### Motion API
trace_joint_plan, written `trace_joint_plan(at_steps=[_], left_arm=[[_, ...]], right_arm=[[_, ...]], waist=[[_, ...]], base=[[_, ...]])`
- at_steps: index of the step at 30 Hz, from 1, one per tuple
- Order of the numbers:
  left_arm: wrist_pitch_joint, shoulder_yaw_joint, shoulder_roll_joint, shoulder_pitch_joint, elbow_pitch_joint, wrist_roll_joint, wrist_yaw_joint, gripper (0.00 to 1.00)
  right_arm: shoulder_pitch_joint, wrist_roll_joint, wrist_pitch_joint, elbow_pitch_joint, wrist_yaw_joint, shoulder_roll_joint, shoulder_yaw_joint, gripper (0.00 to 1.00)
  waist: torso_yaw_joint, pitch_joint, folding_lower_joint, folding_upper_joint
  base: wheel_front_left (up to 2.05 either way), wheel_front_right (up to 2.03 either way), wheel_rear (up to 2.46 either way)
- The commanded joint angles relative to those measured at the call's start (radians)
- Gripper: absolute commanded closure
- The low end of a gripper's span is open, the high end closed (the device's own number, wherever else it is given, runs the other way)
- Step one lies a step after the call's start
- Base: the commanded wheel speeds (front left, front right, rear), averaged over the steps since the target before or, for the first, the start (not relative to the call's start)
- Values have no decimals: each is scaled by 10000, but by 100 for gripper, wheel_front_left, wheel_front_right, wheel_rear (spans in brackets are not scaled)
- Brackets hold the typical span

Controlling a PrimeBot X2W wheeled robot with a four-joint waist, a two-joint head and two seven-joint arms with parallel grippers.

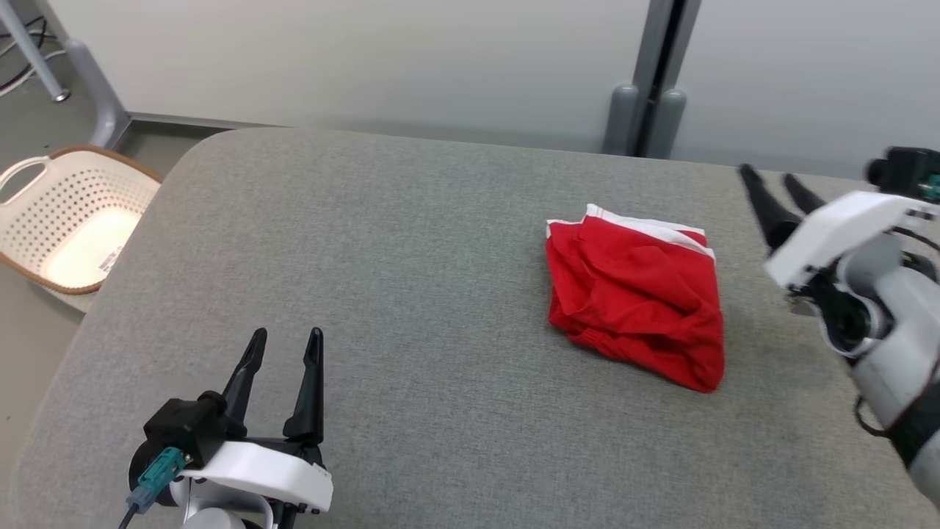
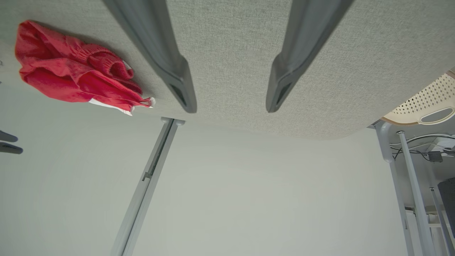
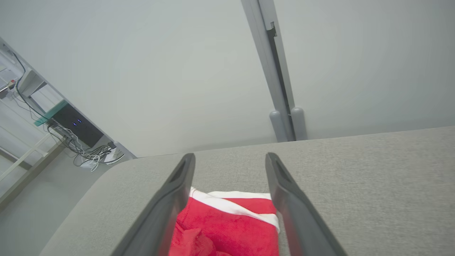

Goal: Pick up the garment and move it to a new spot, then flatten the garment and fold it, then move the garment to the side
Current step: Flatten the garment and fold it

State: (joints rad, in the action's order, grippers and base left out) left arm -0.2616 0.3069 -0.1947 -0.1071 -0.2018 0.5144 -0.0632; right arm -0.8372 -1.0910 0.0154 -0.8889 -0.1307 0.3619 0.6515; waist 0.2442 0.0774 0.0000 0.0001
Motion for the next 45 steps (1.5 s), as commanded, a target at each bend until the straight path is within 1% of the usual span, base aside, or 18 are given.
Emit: trace_joint_plan(at_steps=[1, 3, 5, 11, 12, 15, 17, 19, 25, 30, 33, 35, 38, 41, 42, 43, 44, 45], left_arm=[[-42, -35, -26, 123, 69, -72, -15, 0], [-42, -4, 5, 150, 107, -92, 6, 0], [-42, 31, 38, 143, 132, -119, 35, 0], [-42, 60, 88, -65, 87, -132, 111, 0], [-42, 50, 88, -116, 68, -131, 131, 0], [-42, 20, 104, -210, -6, -126, 157, 0], [-42, 7, 144, -237, -45, -130, 178, 0], [-42, -46, 155, -253, -88, -121, 199, 0], [-42, -134, 210, -175, -186, -133, 252, 0], [-42, -233, 260, -48, -224, -176, 213, 0], [-42, -300, 212, -19, -220, -180, 257, 0], [-42, -356, 166, 7, -197, -200, 253, 0], [-42, -447, 84, 89, -146, -207, 210, 0], [-41, -514, 29, 218, -74, -229, 118, 0], [-42, -549, -5, 240, -45, -228, 106, 0], [-42, -591, -40, 259, -5, -228, 85, 0], [-42, -636, -76, 309, 33, -223, 61, 0], [-42, -684, -103, 370, 54, -211, 35, 0]], right_arm=[[295, -65, -293, -133, 0, 310, -110, 0], [468, 13, -499, -388, 0, 520, -165, 0], [599, 104, -609, -688, 0, 550, -177, 0], [643, 107, -607, -1234, 0, 201, -108, 0], [636, 54, -514, -1312, 0, 82, -82, 100], [651, 24, 10, -1833, 0, -239, 48, 100], [664, -16, 484, -2171, 0, -576, 165, 100], [734, -100, 848, -2194, 0, -940, 301, 100], [1031, 23, 961, -1538, 0, -1694, 963, 100], [1450, 107, 838, -468, 0, -2147, 1859, 100], [1607, -14, 599, 223, 0, -2145, 2270, 100], [1609, -94, 316, 596, 0, -1997, 2441, 100], [1493, -127, -240, 1020, 0, -1673, 2493, 100], [1381, -52, -864, 1381, 0, -1206, 2420, 100], [1371, 3, -1079, 1488, 0, -1049, 2384, 97], [1344, 50, -1287, 1589, 0, -907, 2343, 67], [1318, 82, -1484, 1707, 0, -756, 2278, 52], [1289, 151, -1673, 1814, 0, -610, 2205, 0]], waist=[[-194, -58, 0, -1], [-246, 3, 0, -1], [-258, 93, 0, -1], [-108, 347, 0, -1], [-55, 384, 0, -1], [124, 456, 0, -1], [259, 487, 0, -1], [401, 495, 0, -1], [665, 412, 0, -1], [576, 276, 0, -1], [392, 176, 0, -1], [233, 103, 0, -1], [-45, -14, 0, -1], [-353, -120, 0, -1], [-469, -159, 0, -1], [-588, -203, 0, -1], [-718, -250, 0, -1], [-855, -292, 0, -1]], base=[[0, 0, 0], [0, 0, 0], [0, 0, 0], [0, 0, 0], [0, 0, 0], [0, 0, 0], [0, 0, 0], [0, 0, 0], [0, 0, 0], [0, 0, 0], [0, 0, 0], [0, 0, 0], [0, 0, 0], [0, 0, 0], [0, 0, 0], [0, 0, 0], [0, 0, 0], [0, 0, 0]])
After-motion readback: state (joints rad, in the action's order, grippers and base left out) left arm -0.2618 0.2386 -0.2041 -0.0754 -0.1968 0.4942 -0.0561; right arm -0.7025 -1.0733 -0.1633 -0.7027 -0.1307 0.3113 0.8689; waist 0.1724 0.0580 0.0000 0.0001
